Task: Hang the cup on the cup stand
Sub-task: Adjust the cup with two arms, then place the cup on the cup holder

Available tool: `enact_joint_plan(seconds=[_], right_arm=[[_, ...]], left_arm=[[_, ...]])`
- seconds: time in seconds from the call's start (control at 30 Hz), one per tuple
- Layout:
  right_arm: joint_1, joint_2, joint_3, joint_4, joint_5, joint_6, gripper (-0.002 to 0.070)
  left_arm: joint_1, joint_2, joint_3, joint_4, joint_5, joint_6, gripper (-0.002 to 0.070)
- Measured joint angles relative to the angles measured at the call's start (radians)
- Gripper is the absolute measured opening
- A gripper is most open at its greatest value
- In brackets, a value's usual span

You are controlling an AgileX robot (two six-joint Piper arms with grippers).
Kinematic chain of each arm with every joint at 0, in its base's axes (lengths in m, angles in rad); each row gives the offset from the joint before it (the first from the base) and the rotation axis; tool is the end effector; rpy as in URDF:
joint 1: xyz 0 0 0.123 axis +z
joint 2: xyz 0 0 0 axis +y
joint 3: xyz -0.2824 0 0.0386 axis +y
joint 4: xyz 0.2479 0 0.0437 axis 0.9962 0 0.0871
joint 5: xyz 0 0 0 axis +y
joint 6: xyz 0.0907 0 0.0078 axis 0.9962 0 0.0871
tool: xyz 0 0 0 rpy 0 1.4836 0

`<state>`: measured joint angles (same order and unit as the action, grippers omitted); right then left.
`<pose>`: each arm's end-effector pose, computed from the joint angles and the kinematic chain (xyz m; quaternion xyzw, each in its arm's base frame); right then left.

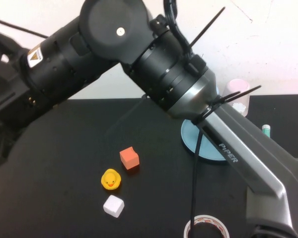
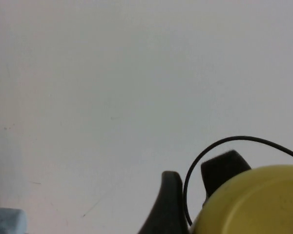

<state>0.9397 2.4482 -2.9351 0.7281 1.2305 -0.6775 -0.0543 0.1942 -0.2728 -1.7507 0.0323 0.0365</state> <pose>0.2493 0.4380 0.3910 -0.6352 0.5489 0.4045 0.3627 0.0634 -0.0065 0.2940 -0.4669 0.4435 -0.5982 0.4770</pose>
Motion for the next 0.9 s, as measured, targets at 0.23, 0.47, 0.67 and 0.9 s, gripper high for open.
enact_joint_plan(seconds=[0.23,0.47,0.67,0.9], right_arm=[[-0.016,-0.041,0.0,-0.057,0.0,0.073,0.0438],[-0.02,-0.14,0.059,-0.067,0.0,0.089,0.0446],[-0.021,-0.19,0.219,-0.113,0.0,0.09,0.0447],[-0.026,-0.285,0.316,-0.249,0.0,0.125,0.0296]], left_arm=[[0.0,0.0,0.0,0.002,0.003,0.067,0.0561],[0.0,0.002,-0.007,0.007,-0.022,0.078,0.0558],[0.0,0.002,-0.044,0.007,-0.043,0.092,0.0558],[0.0,0.002,-0.05,0.007,-0.032,0.094,0.0557]])
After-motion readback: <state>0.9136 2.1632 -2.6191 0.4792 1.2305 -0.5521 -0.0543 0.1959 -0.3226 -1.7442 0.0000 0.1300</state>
